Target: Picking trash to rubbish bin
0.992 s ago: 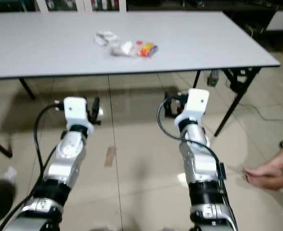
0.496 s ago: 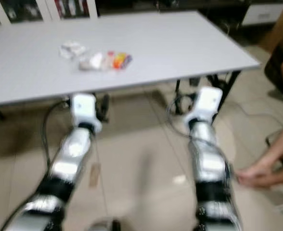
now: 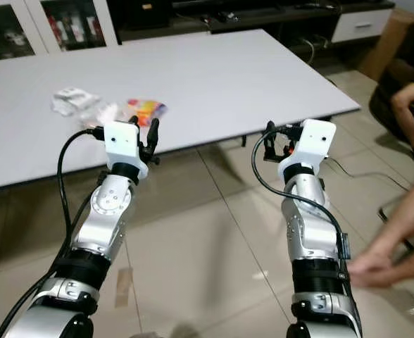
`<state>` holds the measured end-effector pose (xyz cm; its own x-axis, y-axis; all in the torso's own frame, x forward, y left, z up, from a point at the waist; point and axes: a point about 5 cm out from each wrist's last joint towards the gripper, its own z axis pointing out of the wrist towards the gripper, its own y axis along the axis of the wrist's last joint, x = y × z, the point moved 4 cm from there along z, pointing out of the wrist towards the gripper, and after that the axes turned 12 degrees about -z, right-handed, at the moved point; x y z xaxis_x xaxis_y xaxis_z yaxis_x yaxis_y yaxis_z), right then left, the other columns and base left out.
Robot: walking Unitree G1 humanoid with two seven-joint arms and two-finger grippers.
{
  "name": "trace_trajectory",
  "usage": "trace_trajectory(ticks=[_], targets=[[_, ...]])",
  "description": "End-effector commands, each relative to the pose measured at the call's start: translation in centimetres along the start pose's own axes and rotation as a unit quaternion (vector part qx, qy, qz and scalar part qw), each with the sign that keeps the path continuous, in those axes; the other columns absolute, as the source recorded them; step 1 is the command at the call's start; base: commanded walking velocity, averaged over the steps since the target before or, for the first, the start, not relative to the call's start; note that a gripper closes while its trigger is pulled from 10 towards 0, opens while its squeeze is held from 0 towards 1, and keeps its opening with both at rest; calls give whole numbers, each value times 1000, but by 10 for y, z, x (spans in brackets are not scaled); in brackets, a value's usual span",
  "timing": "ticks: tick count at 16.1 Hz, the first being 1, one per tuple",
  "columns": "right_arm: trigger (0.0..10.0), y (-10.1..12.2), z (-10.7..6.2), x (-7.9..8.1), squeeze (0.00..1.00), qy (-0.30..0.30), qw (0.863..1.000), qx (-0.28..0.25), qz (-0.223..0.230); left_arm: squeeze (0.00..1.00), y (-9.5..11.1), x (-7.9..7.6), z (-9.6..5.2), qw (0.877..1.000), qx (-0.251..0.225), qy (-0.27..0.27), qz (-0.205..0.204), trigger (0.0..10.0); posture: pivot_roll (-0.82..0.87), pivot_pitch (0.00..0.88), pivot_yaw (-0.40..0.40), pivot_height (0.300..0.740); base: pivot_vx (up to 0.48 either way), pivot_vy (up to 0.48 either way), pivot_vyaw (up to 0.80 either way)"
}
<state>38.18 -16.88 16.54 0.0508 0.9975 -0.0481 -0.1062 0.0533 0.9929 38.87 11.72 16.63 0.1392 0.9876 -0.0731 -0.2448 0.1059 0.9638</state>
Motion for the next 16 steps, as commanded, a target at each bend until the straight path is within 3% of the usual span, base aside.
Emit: trace_trajectory(ticks=[1,5,8,16], targets=[[10000,4,1,9,0,11,1000,-7,5,0,2,8,-1,1000,-1,7,10,10000,-41,36,-5,740,480,0,0],[10000,9,2,9,0,13,1000,-17,-5,0,2,9,-1,1000,0,8,10,10000,-40,27,-2,740,480,0,0],[10000,7,1,13,0,17,1000,-15,-10,0,1,8,-2,1000,2,6,10,10000,-39,28,-1,740,480,0,690],[10000,1,0,9,0,10,1000,-3,-4,0,-5,7,-4,1000,13,5,11,10000,-40,48,-1,740,480,0,0]])
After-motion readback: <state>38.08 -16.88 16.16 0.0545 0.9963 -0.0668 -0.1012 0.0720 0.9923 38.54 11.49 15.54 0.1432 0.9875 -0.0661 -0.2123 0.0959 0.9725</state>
